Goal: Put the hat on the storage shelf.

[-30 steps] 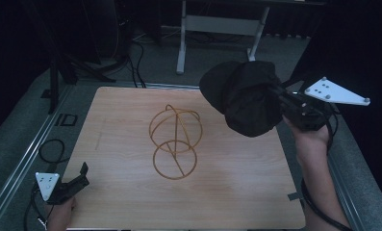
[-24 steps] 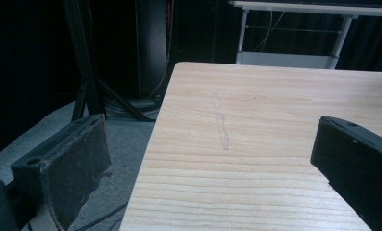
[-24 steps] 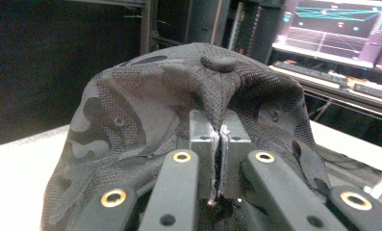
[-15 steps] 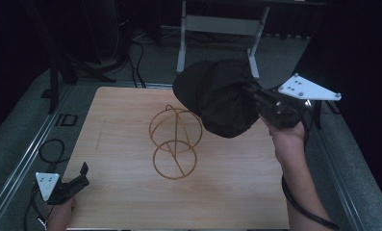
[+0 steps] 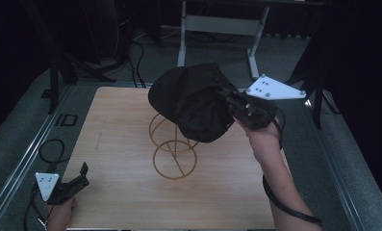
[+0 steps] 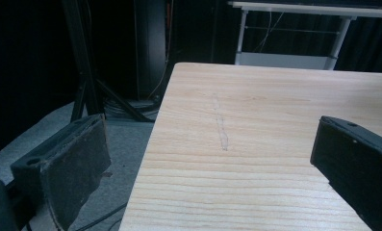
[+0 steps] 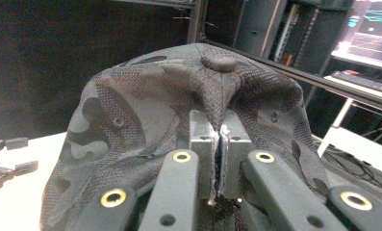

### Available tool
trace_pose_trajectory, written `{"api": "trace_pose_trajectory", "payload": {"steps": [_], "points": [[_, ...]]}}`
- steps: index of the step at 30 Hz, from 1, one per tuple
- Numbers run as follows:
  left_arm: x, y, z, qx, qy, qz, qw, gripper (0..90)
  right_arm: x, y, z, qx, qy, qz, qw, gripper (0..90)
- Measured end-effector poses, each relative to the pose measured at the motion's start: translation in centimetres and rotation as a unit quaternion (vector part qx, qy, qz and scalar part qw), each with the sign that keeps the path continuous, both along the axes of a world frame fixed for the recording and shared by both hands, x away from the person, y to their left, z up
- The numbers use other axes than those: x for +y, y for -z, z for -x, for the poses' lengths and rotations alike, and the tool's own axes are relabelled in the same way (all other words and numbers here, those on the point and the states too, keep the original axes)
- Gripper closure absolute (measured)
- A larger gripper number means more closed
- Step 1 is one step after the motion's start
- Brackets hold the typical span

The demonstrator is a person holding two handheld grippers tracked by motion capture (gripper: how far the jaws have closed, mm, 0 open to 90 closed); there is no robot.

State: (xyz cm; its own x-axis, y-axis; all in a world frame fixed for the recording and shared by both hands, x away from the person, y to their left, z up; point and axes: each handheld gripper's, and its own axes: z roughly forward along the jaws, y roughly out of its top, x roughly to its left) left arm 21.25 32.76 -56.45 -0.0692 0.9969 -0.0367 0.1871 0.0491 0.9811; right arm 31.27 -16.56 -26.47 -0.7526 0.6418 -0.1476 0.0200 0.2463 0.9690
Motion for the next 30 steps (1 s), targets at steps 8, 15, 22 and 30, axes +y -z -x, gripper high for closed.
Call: {"api": "trace_pose_trajectory", "payload": {"steps": [8,15,22,30], "points": [[0.0,0.0,0.0,0.001,-0.001,0.0,1.0,0.6,2.1,0.3,0.0,0.003,-0.02,0.001,0.9998,86.8],[0.0,0.0,0.0,0.0,0.002,0.001,1.0,0.6,3.9,1.5,-0.1,0.013,-0.038,0.001,0.9992,86.8],[0.0,0.0,0.0,0.0,0.002,0.0,1.0,0.6,4.5,3.6,-0.5,0.031,-0.041,0.013,0.9986,86.8],[0.0,0.0,0.0,-0.001,0.003,-0.001,1.0,0.6,4.3,5.6,-1.1,0.054,-0.038,0.021,0.9976,86.6]]}}
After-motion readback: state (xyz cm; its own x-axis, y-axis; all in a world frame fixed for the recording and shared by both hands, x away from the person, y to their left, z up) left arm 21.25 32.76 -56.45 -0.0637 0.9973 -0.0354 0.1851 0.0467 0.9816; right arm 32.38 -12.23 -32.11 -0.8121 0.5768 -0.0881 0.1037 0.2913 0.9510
